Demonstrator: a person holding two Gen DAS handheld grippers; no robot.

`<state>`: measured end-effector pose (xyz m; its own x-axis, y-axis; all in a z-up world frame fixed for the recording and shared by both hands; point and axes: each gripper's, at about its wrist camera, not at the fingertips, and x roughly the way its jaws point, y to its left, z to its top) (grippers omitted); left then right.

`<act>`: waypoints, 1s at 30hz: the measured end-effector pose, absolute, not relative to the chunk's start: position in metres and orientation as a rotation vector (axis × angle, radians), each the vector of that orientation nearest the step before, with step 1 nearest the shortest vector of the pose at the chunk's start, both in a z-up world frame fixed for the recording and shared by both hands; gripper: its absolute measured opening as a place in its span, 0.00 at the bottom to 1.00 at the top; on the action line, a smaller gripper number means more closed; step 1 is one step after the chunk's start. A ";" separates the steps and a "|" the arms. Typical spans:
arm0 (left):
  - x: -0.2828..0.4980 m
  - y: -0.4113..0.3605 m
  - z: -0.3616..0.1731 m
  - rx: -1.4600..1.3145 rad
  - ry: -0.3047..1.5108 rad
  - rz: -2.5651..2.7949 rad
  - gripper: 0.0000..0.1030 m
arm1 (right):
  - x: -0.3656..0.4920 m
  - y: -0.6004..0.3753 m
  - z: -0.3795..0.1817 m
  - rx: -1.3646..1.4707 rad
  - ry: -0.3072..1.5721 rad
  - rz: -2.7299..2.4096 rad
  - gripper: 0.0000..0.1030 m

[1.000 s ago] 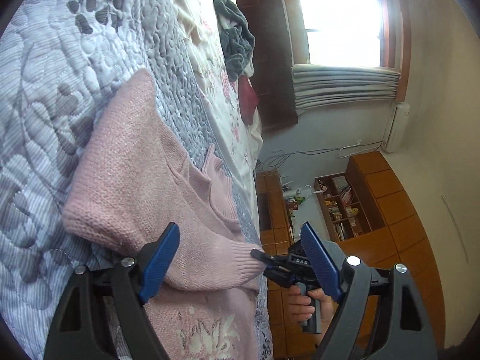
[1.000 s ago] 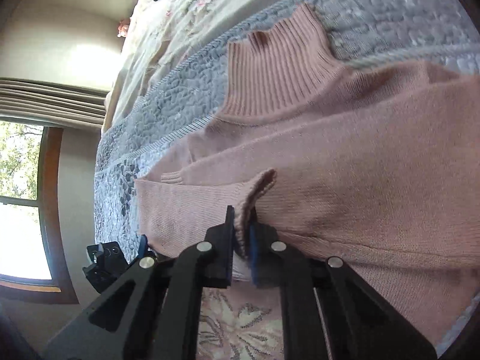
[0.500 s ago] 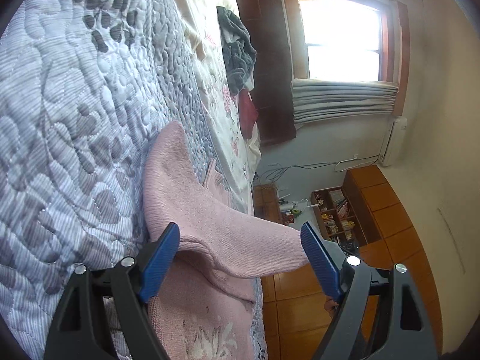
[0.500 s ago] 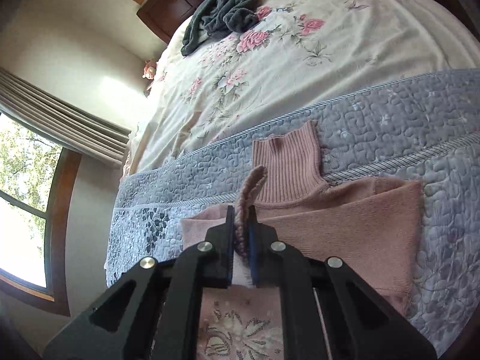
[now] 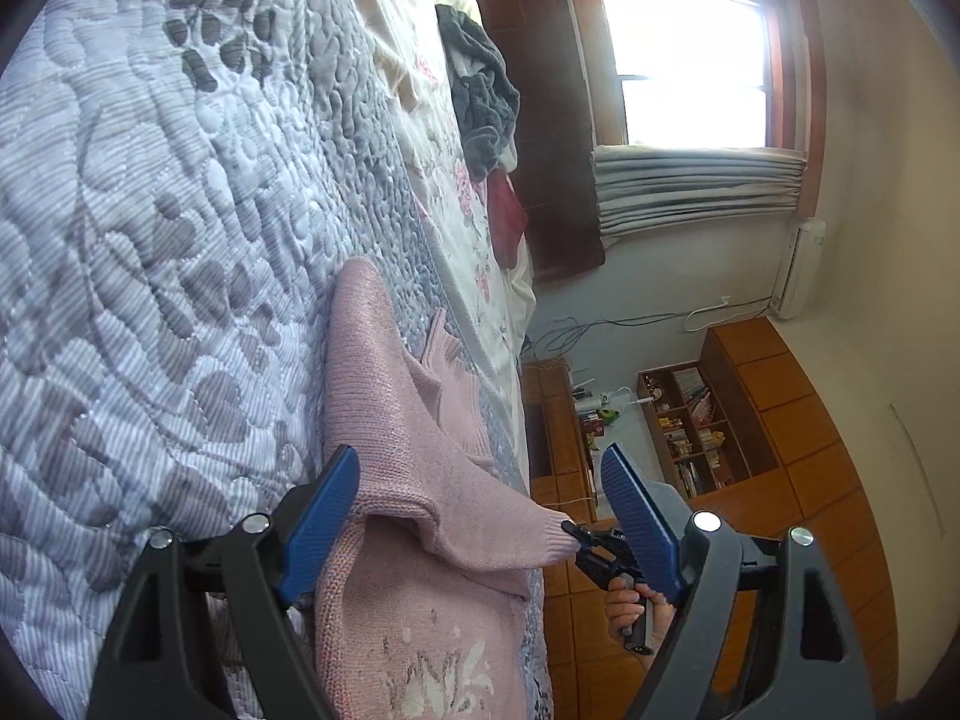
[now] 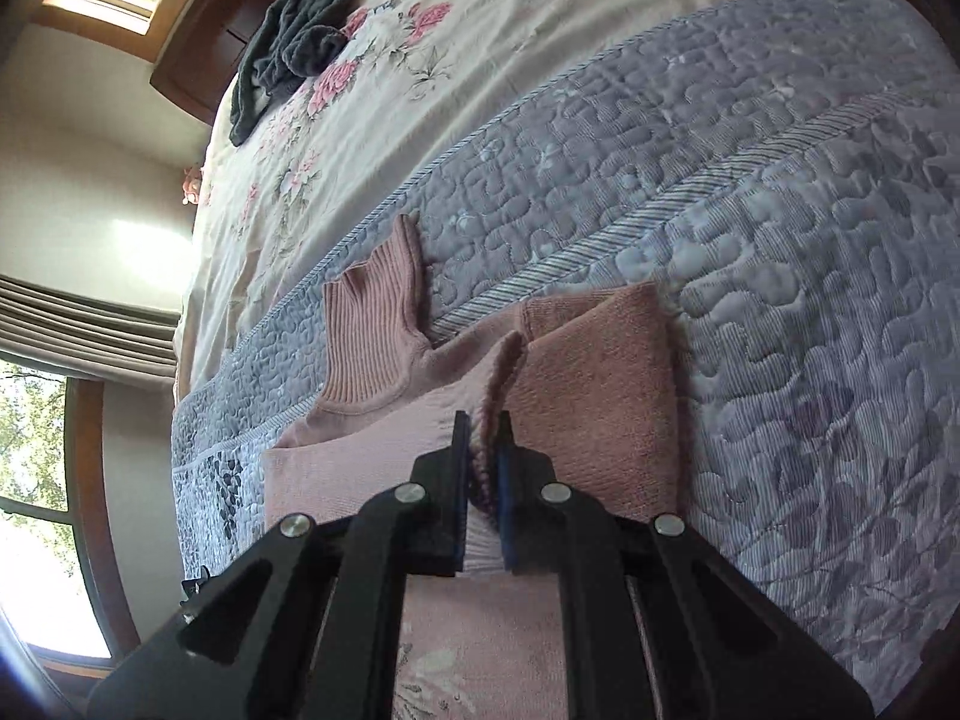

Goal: Fold small clothes

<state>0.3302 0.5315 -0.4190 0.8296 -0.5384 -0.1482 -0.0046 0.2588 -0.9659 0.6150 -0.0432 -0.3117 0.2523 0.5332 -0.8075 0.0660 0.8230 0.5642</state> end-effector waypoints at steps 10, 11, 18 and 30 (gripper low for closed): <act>0.337 0.526 -0.421 -1.248 0.530 -0.372 0.80 | 0.614 -0.061 -0.366 0.653 1.370 0.313 0.16; 0.337 0.525 -0.421 -1.245 0.532 -0.371 0.80 | 0.611 -0.065 -0.367 0.671 1.368 0.321 0.20; 0.338 0.518 -0.419 -1.224 0.540 -0.359 0.80 | 0.581 -0.077 -0.371 0.656 1.387 0.386 0.24; 0.403 0.477 -0.368 -1.046 0.707 -0.439 0.81 | 0.574 -0.058 -0.333 0.402 1.241 0.338 0.13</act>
<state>0.4028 0.4768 -0.3678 0.7026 -0.6369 -0.3172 0.0015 0.4470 -0.8945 0.5741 -0.0579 -0.3331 0.2902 0.4587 -0.8398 -0.0308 0.8816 0.4709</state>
